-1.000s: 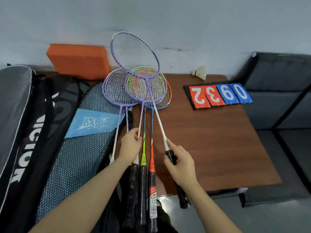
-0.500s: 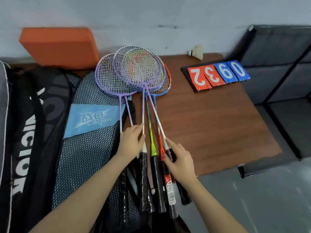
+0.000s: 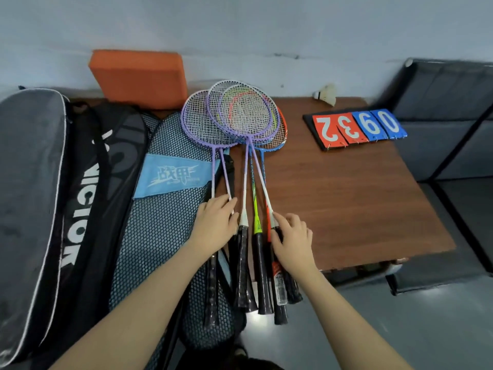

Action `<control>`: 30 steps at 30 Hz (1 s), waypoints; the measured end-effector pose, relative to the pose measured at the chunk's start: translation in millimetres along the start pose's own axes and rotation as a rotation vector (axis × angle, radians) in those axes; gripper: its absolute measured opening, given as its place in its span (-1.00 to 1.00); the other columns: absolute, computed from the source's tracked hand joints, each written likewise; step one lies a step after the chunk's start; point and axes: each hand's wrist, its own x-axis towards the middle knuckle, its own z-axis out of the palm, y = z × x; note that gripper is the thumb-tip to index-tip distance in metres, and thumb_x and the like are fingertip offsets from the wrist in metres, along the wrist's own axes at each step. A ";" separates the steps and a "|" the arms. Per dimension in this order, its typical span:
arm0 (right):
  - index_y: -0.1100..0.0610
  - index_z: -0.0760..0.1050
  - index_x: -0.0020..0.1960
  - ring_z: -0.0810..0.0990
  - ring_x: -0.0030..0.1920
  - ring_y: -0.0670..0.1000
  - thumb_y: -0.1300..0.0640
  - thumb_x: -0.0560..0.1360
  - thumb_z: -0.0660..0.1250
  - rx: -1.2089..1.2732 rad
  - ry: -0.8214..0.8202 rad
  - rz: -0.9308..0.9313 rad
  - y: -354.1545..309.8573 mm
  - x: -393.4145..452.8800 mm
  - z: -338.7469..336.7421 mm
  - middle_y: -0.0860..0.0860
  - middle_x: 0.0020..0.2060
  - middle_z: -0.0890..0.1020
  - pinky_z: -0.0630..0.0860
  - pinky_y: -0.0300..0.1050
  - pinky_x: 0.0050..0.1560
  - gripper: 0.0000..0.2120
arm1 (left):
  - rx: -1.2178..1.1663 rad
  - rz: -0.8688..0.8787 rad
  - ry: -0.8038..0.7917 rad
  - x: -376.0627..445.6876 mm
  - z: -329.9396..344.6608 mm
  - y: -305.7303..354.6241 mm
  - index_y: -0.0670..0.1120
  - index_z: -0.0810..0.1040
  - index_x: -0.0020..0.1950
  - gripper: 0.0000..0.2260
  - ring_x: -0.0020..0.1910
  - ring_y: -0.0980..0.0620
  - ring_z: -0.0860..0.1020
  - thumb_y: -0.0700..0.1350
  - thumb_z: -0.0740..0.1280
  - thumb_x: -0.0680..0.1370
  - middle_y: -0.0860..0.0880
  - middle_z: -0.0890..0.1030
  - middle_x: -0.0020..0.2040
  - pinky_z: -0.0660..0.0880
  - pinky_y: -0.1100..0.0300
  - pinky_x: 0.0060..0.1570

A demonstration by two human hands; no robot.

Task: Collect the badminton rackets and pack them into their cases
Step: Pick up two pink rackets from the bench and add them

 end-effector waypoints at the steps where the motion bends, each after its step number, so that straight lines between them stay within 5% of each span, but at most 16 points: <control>1: 0.02 0.34 0.38 0.36 0.21 0.10 0.10 0.55 0.18 0.008 0.013 -0.023 -2.6 -4.8 -3.0 0.06 0.24 0.41 0.20 0.02 0.22 -0.61 | -0.004 0.004 0.017 -11.0 -5.7 1.2 -0.08 0.36 0.39 -0.63 0.32 -0.05 0.33 -0.05 0.17 0.59 -0.05 0.40 0.36 0.16 0.07 0.25; 13: 0.11 0.38 0.34 0.56 -0.04 0.02 0.12 0.55 0.22 0.181 -0.069 -0.398 -79.4 -121.0 0.1 0.03 0.10 0.52 0.49 -0.11 -0.18 -0.64 | 0.088 -0.182 0.190 -231.8 -72.8 -23.7 -0.20 0.59 0.11 -0.75 -0.01 -0.14 0.58 -0.23 0.41 0.43 -0.13 0.61 0.03 0.45 -0.02 -0.02; 21: 0.12 0.52 0.19 0.58 -0.16 0.01 0.16 0.53 0.25 0.114 -0.296 -0.612 -160.3 -224.6 74.4 -0.01 -0.09 0.61 0.48 -0.12 -0.18 -0.75 | -0.051 -0.629 0.070 -418.5 -60.7 -111.8 -0.08 0.51 0.25 -0.73 0.13 -0.08 0.49 -0.11 0.22 0.57 -0.06 0.53 0.15 0.35 0.05 0.11; 26: 0.04 0.44 0.27 0.53 -0.09 -0.07 0.10 0.56 0.18 0.010 -0.519 -0.560 -216.1 -286.8 152.9 -0.10 -0.06 0.53 0.39 -0.20 -0.20 -0.70 | -0.258 -0.872 -0.039 -528.1 -42.2 -188.8 -0.11 0.52 0.22 -0.74 0.13 -0.09 0.50 -0.10 0.19 0.57 -0.09 0.52 0.17 0.41 0.02 0.15; 30: 0.08 0.40 0.32 0.53 0.06 0.04 0.10 0.56 0.15 -0.063 -0.735 -0.329 -256.7 -331.9 212.7 0.03 0.11 0.55 0.47 -0.09 -0.02 -0.67 | -0.317 -1.063 -0.103 -623.1 -42.1 -250.9 -0.12 0.53 0.18 -0.74 0.09 -0.11 0.51 -0.10 0.18 0.57 -0.12 0.52 0.15 0.44 0.01 0.12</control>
